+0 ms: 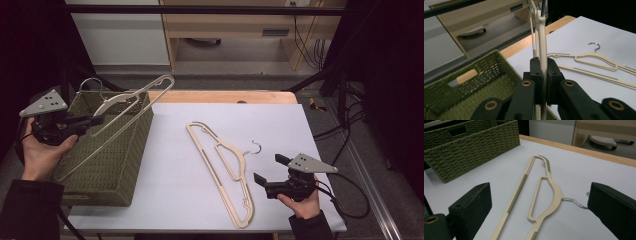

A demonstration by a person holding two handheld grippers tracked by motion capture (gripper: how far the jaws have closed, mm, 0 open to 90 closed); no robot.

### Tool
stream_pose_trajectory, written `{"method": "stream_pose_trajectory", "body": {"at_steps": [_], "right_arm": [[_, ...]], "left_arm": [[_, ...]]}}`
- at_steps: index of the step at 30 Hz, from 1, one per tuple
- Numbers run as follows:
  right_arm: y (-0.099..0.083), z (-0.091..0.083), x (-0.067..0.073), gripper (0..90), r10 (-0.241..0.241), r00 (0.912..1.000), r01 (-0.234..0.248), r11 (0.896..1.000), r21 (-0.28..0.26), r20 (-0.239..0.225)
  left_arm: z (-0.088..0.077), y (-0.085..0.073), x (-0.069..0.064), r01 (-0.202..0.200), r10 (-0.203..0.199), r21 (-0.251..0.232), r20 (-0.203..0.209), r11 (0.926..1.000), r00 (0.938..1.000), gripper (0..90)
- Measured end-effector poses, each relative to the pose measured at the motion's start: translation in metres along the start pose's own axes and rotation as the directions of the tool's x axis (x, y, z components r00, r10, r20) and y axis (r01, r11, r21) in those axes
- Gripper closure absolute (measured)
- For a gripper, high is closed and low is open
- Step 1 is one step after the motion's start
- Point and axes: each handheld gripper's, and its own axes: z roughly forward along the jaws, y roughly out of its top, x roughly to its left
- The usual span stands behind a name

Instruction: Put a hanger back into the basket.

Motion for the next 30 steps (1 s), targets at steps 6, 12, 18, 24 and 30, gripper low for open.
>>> {"method": "stream_pose_trajectory", "body": {"at_steps": [6,12,18,24,30], "right_arm": [[0.000,0.001,0.000,6.0,-0.001,1.0000,0.001,1.000,0.007,-0.001],[-0.001,0.003,0.000,6.1,-0.004,1.0000,0.004,1.000,0.008,-0.005],[-0.001,0.003,0.001,6.0,-0.003,1.0000,0.003,1.000,0.011,-0.003],[-0.001,0.004,0.001,6.2,-0.006,1.0000,0.006,1.000,0.012,-0.004],[-0.002,0.004,0.001,6.2,-0.009,0.9999,0.009,1.000,0.021,-0.009]], "left_arm": [[0.001,-0.018,0.024,0.024,-0.023,0.034,-0.038,0.9991,0.9990,85.8],[0.001,-0.033,0.040,0.058,-0.055,0.046,-0.064,0.9973,0.9964,85.8],[0.003,-0.045,0.050,0.053,-0.046,0.078,-0.084,0.9956,0.9954,85.9],[0.005,-0.057,0.055,0.047,-0.038,0.096,-0.089,0.9943,0.9953,85.8],[0.005,-0.068,0.059,0.057,-0.045,0.113,-0.114,0.9919,0.9925,85.8]]}}
